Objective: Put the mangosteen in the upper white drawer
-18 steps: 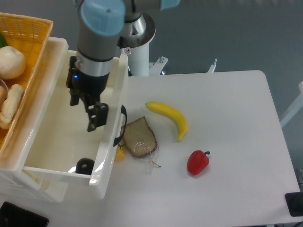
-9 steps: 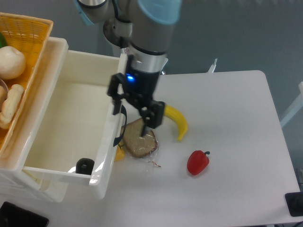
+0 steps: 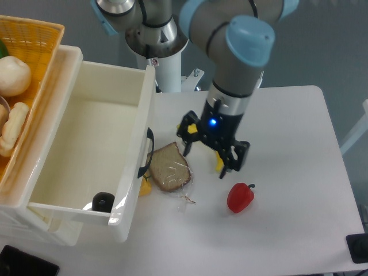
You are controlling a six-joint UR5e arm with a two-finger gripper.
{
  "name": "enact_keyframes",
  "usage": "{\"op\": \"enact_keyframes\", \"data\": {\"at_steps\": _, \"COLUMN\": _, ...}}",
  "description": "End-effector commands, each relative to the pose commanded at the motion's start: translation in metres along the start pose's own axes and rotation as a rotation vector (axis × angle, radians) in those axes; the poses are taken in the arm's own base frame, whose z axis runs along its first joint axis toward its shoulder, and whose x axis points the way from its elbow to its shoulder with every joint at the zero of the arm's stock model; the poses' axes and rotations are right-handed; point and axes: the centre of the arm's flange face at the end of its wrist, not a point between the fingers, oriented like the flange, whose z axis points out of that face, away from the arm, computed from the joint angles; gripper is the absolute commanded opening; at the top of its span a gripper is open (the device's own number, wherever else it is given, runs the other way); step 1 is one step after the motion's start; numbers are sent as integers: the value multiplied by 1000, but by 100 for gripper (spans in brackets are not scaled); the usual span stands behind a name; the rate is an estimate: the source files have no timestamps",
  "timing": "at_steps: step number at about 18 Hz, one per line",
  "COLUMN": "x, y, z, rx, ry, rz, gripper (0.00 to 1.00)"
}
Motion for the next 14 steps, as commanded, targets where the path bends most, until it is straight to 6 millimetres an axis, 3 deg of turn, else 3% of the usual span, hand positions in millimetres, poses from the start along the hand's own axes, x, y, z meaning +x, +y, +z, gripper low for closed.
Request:
{"op": "enact_keyframes", "data": {"at_steps": 2, "x": -14, "y": 12, "z": 22, "rx": -52, "ry": 5, "rz": -14, "gripper": 100}}
{"op": "enact_keyframes", "data": {"at_steps": 6, "x": -50, "y": 50, "z": 44, "rx": -173, "ry": -36, "rz": 5, "gripper": 100}}
{"op": "enact_keyframes", "data": {"at_steps": 14, "x": -85, "y": 82, "z": 66, "rx": -206, "ry": 2, "rz": 193, "gripper": 100}}
